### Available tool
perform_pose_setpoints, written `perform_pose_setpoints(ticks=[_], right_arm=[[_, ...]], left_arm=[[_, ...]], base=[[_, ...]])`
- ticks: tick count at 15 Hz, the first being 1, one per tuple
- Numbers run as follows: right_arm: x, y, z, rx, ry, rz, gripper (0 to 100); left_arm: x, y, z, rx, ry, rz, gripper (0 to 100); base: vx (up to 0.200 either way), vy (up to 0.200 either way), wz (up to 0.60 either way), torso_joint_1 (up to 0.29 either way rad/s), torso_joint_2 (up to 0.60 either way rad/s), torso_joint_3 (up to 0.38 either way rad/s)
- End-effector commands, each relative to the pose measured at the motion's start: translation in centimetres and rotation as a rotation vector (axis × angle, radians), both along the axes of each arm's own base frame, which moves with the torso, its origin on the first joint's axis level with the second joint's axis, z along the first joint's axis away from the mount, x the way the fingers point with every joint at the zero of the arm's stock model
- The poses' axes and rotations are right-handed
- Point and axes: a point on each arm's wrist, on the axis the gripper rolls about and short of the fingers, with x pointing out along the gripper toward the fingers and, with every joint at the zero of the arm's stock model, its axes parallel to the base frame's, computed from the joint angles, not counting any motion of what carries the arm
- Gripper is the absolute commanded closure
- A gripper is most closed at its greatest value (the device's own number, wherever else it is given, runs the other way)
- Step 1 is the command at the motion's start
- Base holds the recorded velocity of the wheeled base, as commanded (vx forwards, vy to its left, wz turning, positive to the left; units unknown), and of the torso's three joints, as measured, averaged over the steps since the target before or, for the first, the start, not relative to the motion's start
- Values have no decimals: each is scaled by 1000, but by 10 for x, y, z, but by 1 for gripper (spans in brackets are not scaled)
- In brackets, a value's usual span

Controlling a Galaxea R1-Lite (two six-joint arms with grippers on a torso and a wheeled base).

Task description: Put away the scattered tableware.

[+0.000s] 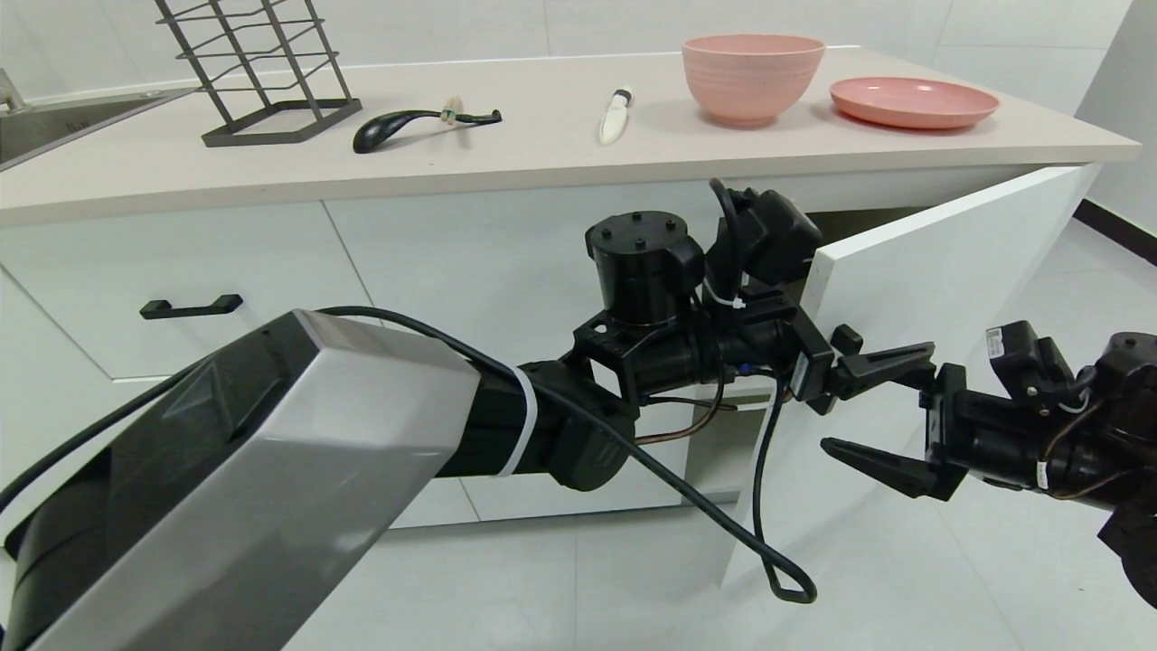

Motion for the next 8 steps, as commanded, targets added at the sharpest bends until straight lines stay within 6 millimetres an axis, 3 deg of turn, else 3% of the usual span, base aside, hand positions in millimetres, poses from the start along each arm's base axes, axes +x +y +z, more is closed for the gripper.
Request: perform_pose_setpoints(ticks=[1,5,8], right_arm=[[-7,-1,0,-1,8,-14,0],[-25,-5,-6,-15,34,-25,0],[-48,-9,9,-10,-16,-30,0]], left_arm=[[1,0,-1,1,2,5,0],[3,-1,-6,4,13,38,0],[4,-2,-8,1,29,57,0]], base=[[0,0,0,0,0,0],[0,0,0,0,0,0],[0,0,0,0,0,0]])
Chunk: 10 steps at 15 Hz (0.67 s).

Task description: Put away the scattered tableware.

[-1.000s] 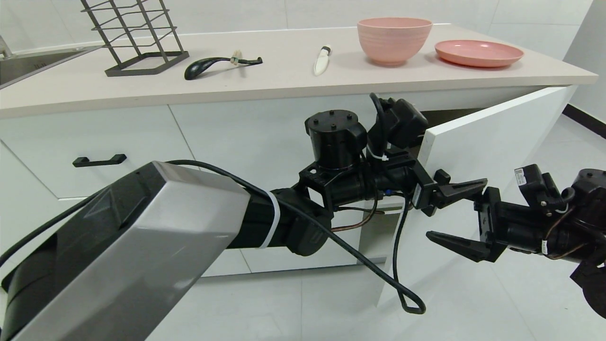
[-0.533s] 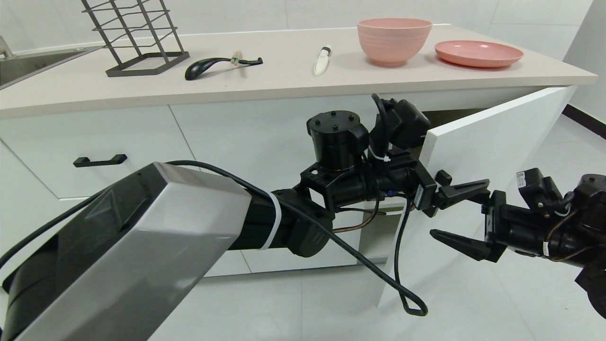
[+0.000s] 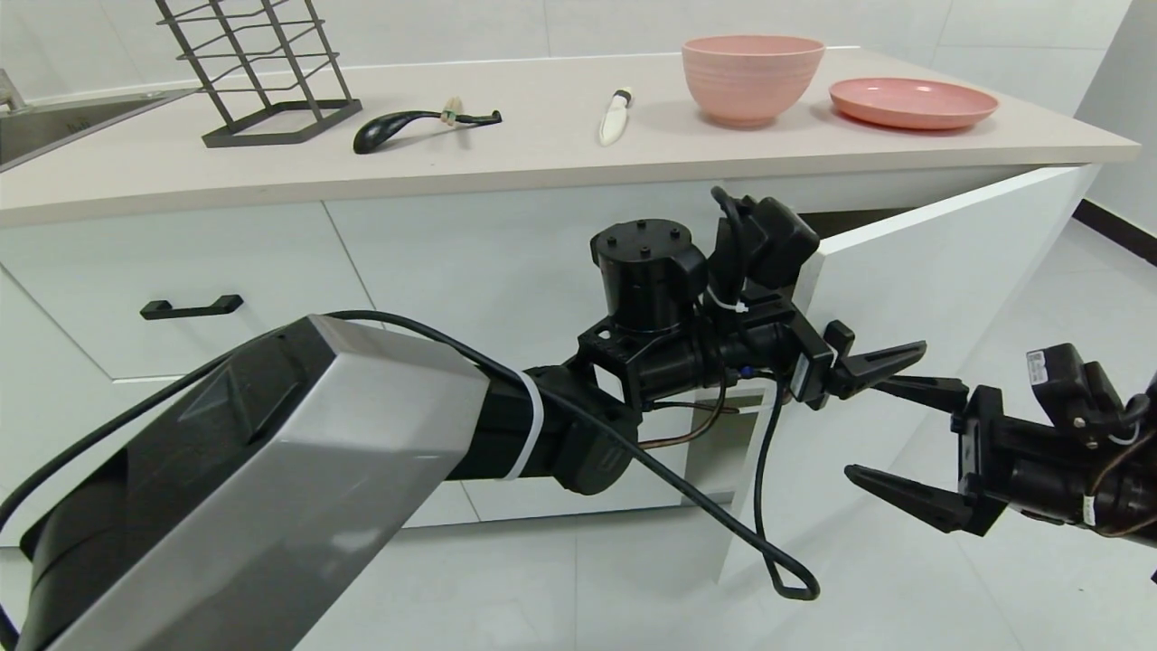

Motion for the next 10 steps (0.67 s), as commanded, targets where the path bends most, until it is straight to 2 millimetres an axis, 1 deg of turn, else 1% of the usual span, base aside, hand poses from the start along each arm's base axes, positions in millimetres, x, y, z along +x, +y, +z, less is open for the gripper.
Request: perform_pose_setpoints(ticks=[1,2,5,6,8,10], right_arm=[[-26,-3,6,1,-16,-1,0],[-40,-4,5,-1,-8,-3,0],[-71,-7,15,1,-73,-21,0],[-81,-11,15,1,-79,-49,0],[-95,-18,12,-2,-80,-93,0],[-105,-20,17,-6,-128,-104,0]], left_arm=[[1,0,-2,-2,5,15,0],[2,-1,-4,-7,3,16,0],[5,-5,-15,-1,7,16,0],[5,-6,-19,3,10,15,0],[1,-9,-19,-2,6,6,0],[-1,-10,-20,-3,3,1,0]], base=[[0,0,0,0,0,0],[0,0,0,0,0,0],[0,0,0,0,0,0],[0,0,0,0,0,0],[0,0,0,0,0,0],[0,0,0,0,0,0]])
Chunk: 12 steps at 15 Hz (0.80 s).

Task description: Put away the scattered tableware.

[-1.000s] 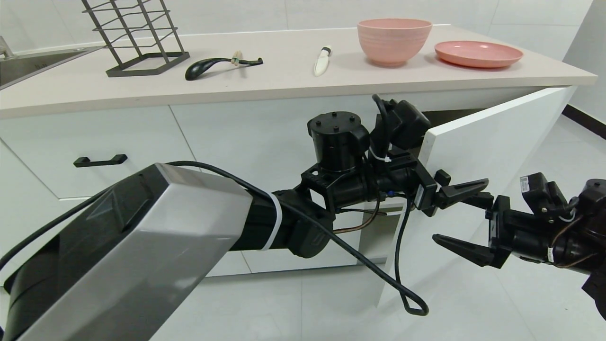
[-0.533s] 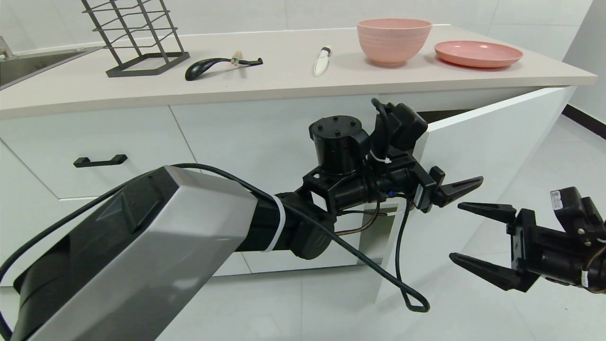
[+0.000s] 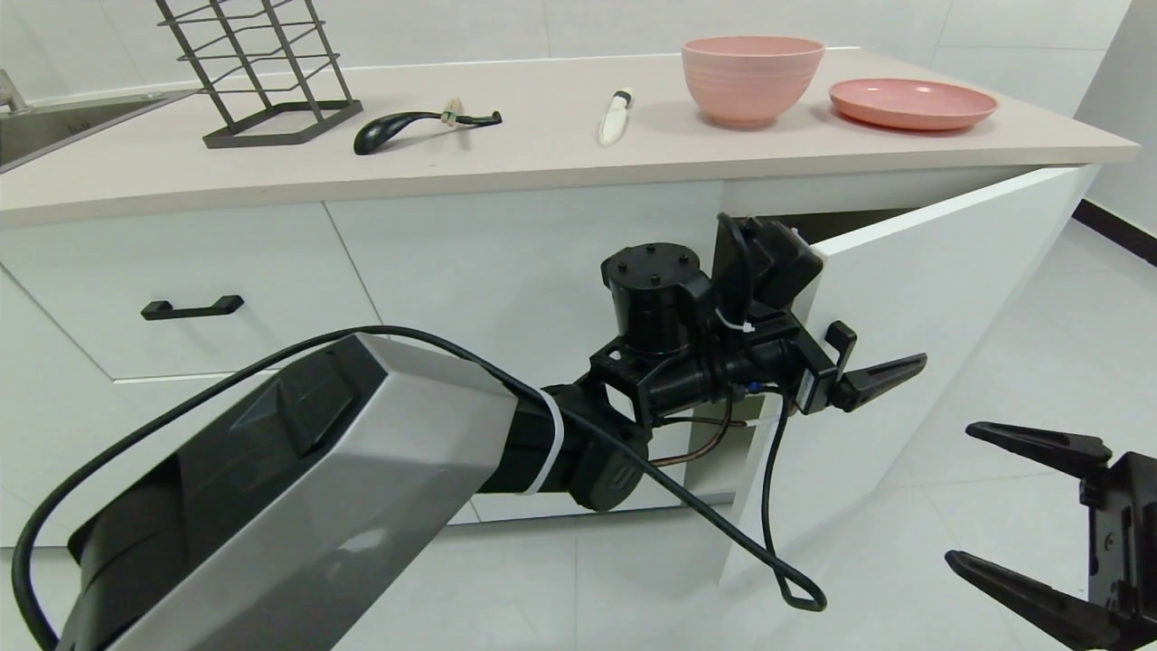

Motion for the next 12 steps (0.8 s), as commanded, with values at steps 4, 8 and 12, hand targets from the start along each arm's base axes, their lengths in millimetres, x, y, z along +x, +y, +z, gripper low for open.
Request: perform_pose_setpoints(ticks=[4,8,12], right_arm=[[-22,-2,15,2,-123,-24,0],[-37,-2,26,-6,-227,-40,0],[-46,-2,31,-5,-276,-37,0]], left_arm=[[-14,-10,-14,36,31,-34,0],[-33,-26,-19,44,38,-80,0],[-45,-36,-23,52,43,-110,0]], base=[[0,0,0,0,0,0],[0,0,0,0,0,0],[0,0,0,0,0,0]])
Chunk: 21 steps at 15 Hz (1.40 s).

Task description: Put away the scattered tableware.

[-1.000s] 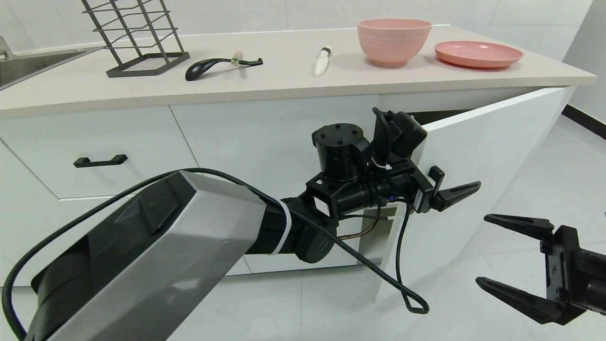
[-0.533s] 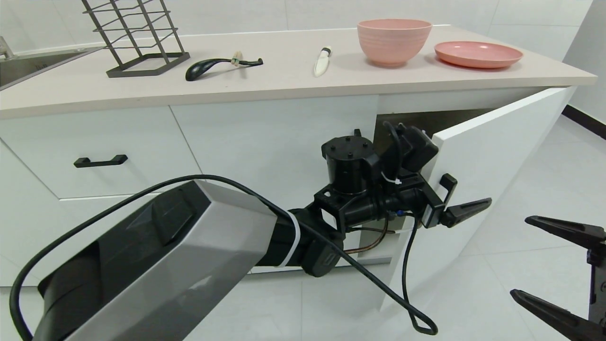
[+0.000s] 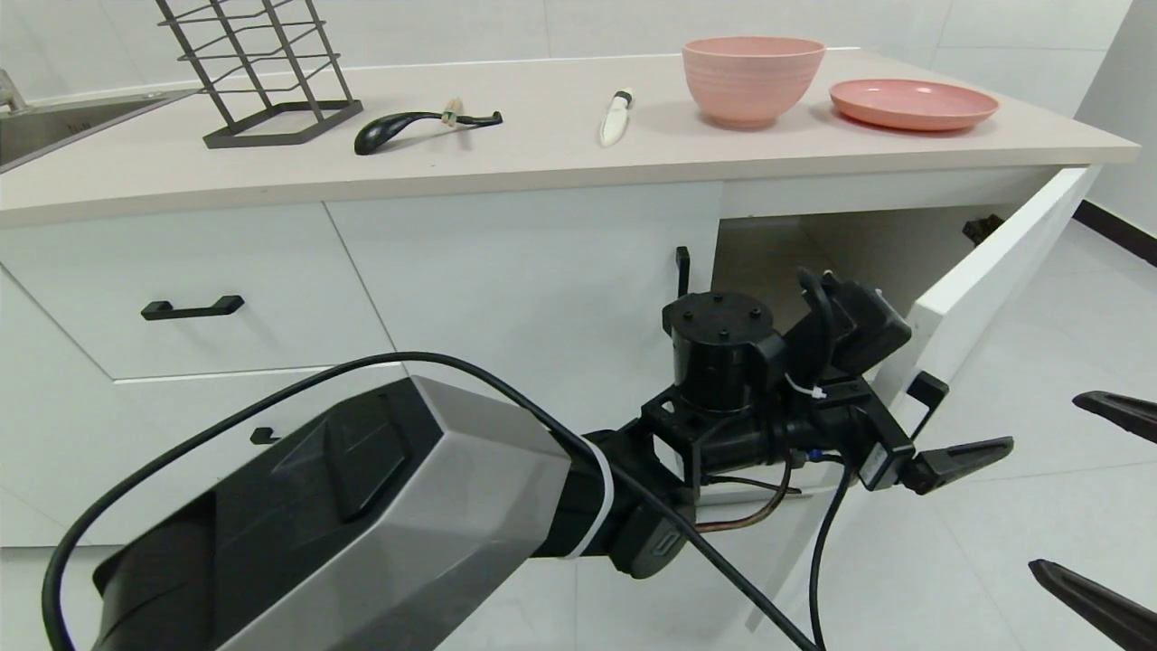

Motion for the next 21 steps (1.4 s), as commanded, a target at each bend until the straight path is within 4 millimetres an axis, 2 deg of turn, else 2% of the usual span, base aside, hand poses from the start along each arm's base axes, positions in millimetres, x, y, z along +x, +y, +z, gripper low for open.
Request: perform_pose_setpoints(ticks=[1,4,10,17,21], right_arm=[[-6,0,4,0,-36,1,0],[-12,0,7,1,-70,1,0],[-41,-1,18,-1,-223,-1,0],[-52,-1,21,9,-274,-24,0],[-61,-1,23,14,-318,-32,0]], left_arm=[[-4,-4,-4,5,4,-10,0],[-7,-9,-7,-1,3,-11,0],[-14,-19,-19,13,13,-34,0],[-30,-41,-25,-3,4,-69,0],[-40,-51,-37,5,11,-84,0]], base=[[0,0,0,0,0,0],[0,0,0,0,0,0],[0,0,0,0,0,0],[0,0,0,0,0,0],[0,0,0,0,0,0]])
